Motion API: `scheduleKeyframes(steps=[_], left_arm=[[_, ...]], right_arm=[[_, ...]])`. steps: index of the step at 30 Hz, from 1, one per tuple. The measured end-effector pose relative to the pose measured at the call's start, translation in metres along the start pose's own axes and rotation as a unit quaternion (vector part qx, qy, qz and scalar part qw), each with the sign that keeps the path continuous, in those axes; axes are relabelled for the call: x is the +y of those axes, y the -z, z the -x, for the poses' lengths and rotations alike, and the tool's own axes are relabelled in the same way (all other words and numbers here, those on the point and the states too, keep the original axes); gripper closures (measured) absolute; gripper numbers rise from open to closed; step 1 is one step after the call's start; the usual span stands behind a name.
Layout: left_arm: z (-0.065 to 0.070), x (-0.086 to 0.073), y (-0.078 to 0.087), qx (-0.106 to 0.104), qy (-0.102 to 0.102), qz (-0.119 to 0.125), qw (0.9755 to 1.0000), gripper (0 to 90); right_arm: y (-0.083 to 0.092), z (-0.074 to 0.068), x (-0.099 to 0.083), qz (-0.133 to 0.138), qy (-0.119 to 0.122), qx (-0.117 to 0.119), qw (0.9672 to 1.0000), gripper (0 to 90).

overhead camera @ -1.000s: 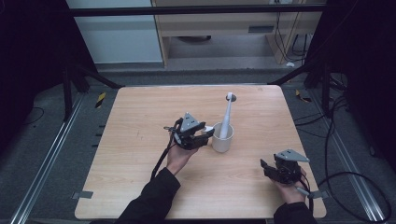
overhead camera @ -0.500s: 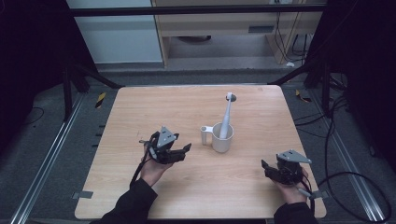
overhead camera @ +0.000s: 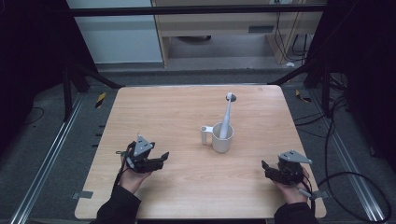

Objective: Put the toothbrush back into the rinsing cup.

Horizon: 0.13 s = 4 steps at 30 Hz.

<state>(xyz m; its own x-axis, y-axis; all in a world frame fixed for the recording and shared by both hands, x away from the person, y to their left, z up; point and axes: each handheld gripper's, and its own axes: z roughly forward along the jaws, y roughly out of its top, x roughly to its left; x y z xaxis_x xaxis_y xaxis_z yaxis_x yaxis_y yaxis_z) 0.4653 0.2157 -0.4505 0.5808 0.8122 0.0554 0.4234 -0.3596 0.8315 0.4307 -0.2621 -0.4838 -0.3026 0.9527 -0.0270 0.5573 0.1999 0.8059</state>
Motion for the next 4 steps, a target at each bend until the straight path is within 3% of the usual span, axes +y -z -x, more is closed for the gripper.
scheduleKeyframes(steps=[4], left_arm=[[-0.0131, -0.0131, 0.0093, 0.018, 0.011, -0.01, 0.9997, 29.0]], right_arm=[[-0.0003, -0.0001, -0.0004, -0.002, -0.004, -0.002, 1.0, 26.8]])
